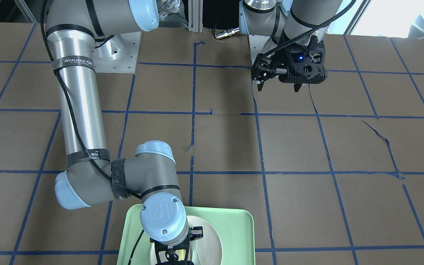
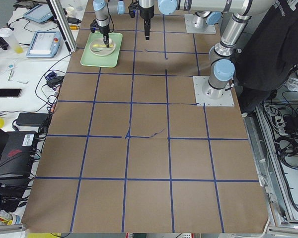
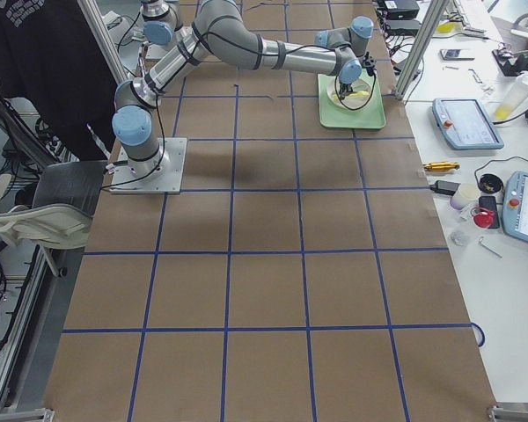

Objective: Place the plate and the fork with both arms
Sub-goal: 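Lower the right gripper and grasp the yellow fork, then carry the yellow fork beside the plate and set it on the tray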

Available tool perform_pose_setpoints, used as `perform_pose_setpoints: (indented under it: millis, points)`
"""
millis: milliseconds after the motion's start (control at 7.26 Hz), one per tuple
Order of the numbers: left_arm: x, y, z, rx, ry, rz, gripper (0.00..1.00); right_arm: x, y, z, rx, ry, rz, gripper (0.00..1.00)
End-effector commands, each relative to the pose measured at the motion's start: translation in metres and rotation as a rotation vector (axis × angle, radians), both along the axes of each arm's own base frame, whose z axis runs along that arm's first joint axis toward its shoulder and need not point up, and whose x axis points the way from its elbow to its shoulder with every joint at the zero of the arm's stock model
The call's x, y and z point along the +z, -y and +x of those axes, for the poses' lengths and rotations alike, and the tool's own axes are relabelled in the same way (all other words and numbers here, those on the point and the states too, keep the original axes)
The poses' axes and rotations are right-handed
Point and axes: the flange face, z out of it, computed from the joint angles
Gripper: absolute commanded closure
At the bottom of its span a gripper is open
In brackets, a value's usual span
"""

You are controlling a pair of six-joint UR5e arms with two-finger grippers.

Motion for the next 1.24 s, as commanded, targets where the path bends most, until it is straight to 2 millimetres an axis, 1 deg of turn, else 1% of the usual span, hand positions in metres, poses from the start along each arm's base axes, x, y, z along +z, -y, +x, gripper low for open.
perform_pose_setpoints:
  millis: [0, 138, 275, 413, 551, 688, 826, 964, 1101]
  points:
    - [0.0, 0.001, 0.0, -0.002, 0.0, -0.001, 0.0, 0.041, -0.004, -0.016, -0.006, 0.001, -0.039, 0.85]
    - [0.003, 0.002, 0.0, -0.002, -0.001, -0.009, 0.0, 0.05, -0.005, -0.039, -0.048, -0.001, -0.036, 0.85]
    - [0.006, 0.001, 0.0, -0.002, 0.0, -0.013, 0.0, 0.051, -0.007, -0.091, -0.096, -0.005, -0.009, 0.85]
    - [0.006, 0.001, 0.0, 0.003, -0.001, -0.013, 0.0, 0.037, -0.019, -0.117, -0.117, -0.006, 0.03, 0.85]
    - [0.005, 0.001, 0.0, 0.003, -0.001, -0.012, 0.0, 0.016, -0.021, -0.119, -0.124, -0.003, -0.006, 0.85]
    - [0.005, 0.001, 0.0, 0.001, -0.001, -0.013, 0.0, 0.006, -0.023, -0.12, -0.121, -0.017, -0.002, 0.85]
    - [0.006, 0.002, 0.0, 0.001, -0.001, -0.015, 0.0, -0.008, -0.021, -0.123, -0.123, -0.052, 0.01, 0.85]
    - [0.001, 0.001, 0.0, 0.004, 0.0, -0.003, 0.0, -0.023, -0.019, -0.123, -0.112, -0.053, 0.025, 0.84]
    - [0.001, 0.0, 0.0, 0.004, 0.0, -0.004, 0.0, -0.018, -0.019, -0.123, -0.098, -0.053, 0.016, 0.79]
